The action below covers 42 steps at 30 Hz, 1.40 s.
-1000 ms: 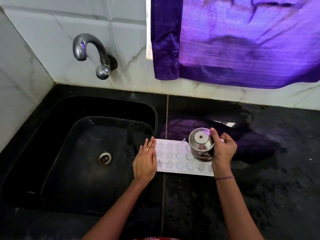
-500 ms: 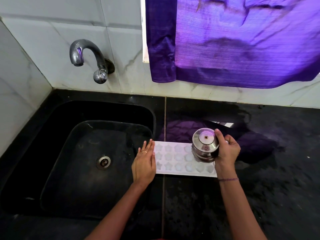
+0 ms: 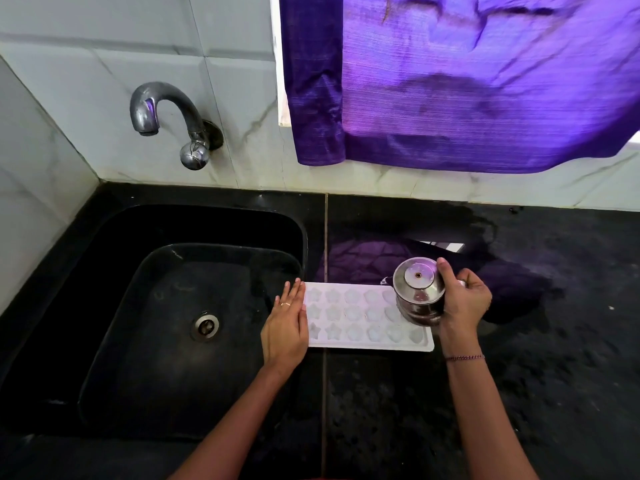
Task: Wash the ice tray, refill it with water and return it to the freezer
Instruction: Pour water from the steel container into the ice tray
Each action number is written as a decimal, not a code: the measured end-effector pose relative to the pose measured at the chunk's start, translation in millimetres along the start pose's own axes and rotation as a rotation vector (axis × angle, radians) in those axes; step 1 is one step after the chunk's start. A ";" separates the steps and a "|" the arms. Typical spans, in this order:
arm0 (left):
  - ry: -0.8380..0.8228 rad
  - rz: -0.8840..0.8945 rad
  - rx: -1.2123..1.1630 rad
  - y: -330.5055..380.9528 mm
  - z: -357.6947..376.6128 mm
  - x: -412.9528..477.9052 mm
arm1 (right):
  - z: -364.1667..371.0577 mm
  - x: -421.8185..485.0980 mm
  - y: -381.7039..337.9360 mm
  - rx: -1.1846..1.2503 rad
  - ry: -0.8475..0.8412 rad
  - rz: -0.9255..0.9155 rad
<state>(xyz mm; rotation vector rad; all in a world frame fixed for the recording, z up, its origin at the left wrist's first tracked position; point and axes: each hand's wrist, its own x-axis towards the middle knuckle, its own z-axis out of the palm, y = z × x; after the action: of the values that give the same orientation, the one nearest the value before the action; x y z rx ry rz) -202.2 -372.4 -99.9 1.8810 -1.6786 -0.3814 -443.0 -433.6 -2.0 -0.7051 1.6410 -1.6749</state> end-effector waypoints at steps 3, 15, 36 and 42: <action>0.004 0.004 0.004 -0.3 0.3 0.5 | 0.0 -0.3 -0.2 -0.018 -0.001 0.002; -0.004 -0.003 0.009 0.4 -0.4 0.7 | 1.3 -2.0 -1.0 -0.013 -0.003 -0.022; 0.015 0.001 0.021 -0.4 0.7 1.0 | -9.0 6.3 -6.2 0.103 0.070 0.057; 0.025 0.003 0.016 -0.1 0.6 1.1 | -14.7 10.8 -5.7 0.014 0.071 0.019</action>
<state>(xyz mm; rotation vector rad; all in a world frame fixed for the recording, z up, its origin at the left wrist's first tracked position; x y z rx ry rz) -202.3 -373.6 -100.2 1.8869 -1.6720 -0.3432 -461.8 -432.9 1.9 -0.6279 1.6777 -1.7146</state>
